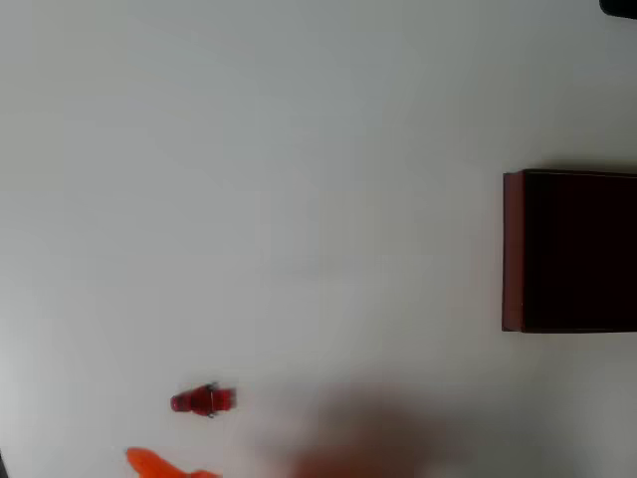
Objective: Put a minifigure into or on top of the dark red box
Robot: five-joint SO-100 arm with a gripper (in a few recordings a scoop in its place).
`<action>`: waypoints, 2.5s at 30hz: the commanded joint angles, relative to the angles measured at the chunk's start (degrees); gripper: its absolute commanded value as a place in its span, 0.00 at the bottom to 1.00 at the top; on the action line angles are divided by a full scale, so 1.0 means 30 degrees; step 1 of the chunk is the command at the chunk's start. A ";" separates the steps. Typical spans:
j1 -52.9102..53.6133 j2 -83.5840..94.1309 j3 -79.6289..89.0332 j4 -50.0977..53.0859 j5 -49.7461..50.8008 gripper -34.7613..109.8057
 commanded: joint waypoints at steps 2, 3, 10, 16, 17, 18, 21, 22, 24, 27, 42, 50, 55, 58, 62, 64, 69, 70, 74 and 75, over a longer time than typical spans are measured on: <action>0.1406 0.0000 0.0820 -0.0205 -0.0498 0.36; 0.1582 -0.0205 0.1055 -0.0352 -0.0615 0.37; 0.3047 -0.3340 0.1406 -0.1846 -0.2256 0.37; 0.4980 -0.5186 0.0967 -0.1904 -0.3867 0.37; 0.5303 -0.5566 0.0879 -0.1875 -0.4102 0.37; 0.5654 -0.5977 0.0762 -0.1787 -0.4307 0.37; 0.6973 -0.7031 0.0732 -0.1904 -0.4951 0.37; 0.7119 -0.7412 0.0674 -0.2051 -0.4980 0.37; 0.7119 -0.7969 0.0586 -0.2461 -0.5010 0.37; 0.7295 -0.8965 0.0820 -0.2871 -0.4805 0.37; 0.7764 -1.2744 0.0645 -0.3926 -0.3516 0.38; 0.7031 -1.3096 0.0762 -0.3896 -0.2490 0.38; 0.6826 -1.3506 0.0674 -0.3896 -0.1904 0.38; 0.6357 -1.3535 0.0674 -0.3896 -0.1523 0.37; 0.6006 -1.3594 0.0732 -0.4307 -0.1377 0.37; 0.5977 -1.3945 0.0615 -0.4365 -0.1465 0.37; 0.6240 -1.6377 -0.0469 -0.4863 -0.2109 0.37; 0.6328 -1.7051 -0.0820 -0.4922 -0.2285 0.37; 0.6592 -1.8516 -0.1553 -0.5098 -0.2637 0.37; 0.6680 -1.8516 -0.1494 -0.5098 -0.2637 0.37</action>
